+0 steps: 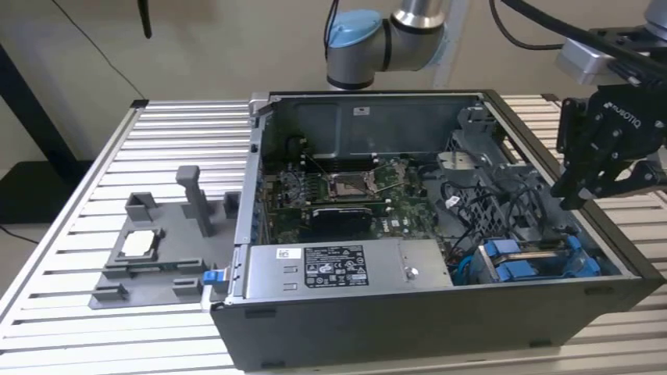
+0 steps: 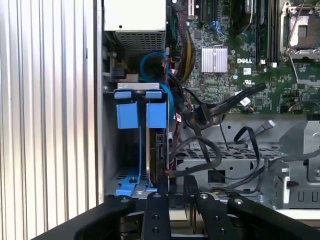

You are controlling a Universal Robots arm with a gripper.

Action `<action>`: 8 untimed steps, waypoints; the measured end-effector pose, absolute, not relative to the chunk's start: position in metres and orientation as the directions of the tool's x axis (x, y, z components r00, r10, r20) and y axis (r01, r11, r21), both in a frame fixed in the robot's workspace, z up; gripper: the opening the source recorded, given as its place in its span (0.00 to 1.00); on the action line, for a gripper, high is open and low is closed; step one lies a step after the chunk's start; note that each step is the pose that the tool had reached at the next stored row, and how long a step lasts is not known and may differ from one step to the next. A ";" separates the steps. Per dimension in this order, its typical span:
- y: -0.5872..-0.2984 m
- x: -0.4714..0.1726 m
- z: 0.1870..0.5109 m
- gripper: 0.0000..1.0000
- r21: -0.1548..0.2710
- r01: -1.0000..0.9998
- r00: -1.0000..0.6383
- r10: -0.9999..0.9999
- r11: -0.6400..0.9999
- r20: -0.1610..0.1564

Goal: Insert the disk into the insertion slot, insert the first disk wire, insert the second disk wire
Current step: 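Insert the second disk wire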

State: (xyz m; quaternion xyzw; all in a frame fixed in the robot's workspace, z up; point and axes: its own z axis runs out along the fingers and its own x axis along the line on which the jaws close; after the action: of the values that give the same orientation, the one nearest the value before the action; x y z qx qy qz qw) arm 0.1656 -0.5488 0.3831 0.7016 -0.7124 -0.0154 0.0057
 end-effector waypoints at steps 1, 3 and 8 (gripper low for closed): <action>-0.547 0.165 0.383 0.27 0.030 -0.999 -0.016 -1.000 0.015 -0.013; -0.543 0.164 0.383 0.27 0.030 -0.999 -0.016 -1.000 0.015 -0.014; -0.537 0.158 0.383 0.27 0.030 -0.999 -0.016 -1.000 0.015 -0.014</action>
State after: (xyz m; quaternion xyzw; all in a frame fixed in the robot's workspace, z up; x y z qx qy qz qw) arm 0.1583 -0.5375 0.3832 0.7015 -0.7125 -0.0154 0.0057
